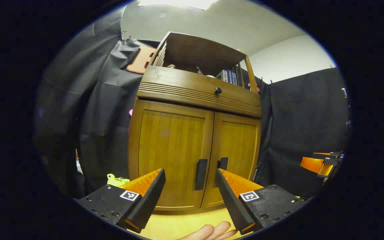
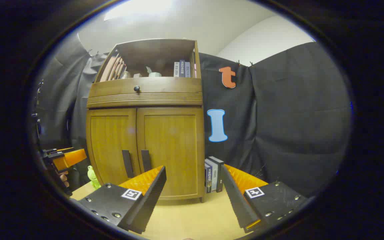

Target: Open the right door of the double-door shoe cabinet with the right hand, and open the left door with the left hand.

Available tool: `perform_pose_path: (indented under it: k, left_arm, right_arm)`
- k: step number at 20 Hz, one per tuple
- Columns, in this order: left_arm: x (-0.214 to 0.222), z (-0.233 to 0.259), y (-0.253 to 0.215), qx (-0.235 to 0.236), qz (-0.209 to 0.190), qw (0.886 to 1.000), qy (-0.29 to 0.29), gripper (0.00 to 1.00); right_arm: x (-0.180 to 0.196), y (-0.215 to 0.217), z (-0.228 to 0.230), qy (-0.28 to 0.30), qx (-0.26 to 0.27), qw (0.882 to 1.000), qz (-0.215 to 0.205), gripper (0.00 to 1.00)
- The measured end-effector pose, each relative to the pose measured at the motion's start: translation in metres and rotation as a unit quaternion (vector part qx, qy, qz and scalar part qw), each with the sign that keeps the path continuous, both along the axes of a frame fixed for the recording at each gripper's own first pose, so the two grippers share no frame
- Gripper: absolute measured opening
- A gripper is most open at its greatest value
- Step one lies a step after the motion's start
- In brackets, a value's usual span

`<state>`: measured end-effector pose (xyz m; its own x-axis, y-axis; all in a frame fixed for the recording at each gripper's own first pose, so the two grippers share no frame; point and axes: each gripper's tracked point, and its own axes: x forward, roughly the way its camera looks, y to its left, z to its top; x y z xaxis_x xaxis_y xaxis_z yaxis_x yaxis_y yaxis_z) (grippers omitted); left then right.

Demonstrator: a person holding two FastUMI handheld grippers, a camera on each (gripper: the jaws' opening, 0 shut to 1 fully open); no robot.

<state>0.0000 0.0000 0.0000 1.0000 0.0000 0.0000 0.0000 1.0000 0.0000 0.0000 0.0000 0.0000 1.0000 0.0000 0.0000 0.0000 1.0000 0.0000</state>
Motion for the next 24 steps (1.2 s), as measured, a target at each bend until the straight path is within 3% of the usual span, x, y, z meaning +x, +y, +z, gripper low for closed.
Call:
perform_pose_path:
  k: [2, 3, 19, 24]
  left_arm:
    - [0.001, 0.003, -0.001, 0.000, -0.003, 1.000, -0.006, 0.94]
    - [0.000, 0.001, -0.001, 0.002, -0.004, 1.000, -0.005, 0.87]
    - [0.004, -0.002, 0.001, 0.004, -0.008, 1.000, -0.003, 0.87]
    - [0.004, -0.004, -0.004, 0.012, -0.018, 1.000, -0.002, 0.87]
  right_arm:
    - [-0.001, -0.004, -0.002, 0.003, 0.002, 1.000, -0.002, 0.95]
    - [-0.001, -0.006, -0.001, 0.002, 0.002, 1.000, -0.003, 0.95]
    - [0.011, 0.004, -0.003, -0.003, 0.004, 1.000, 0.018, 0.95]
    - [0.034, 0.010, -0.005, 0.008, -0.004, 1.000, 0.024, 0.97]
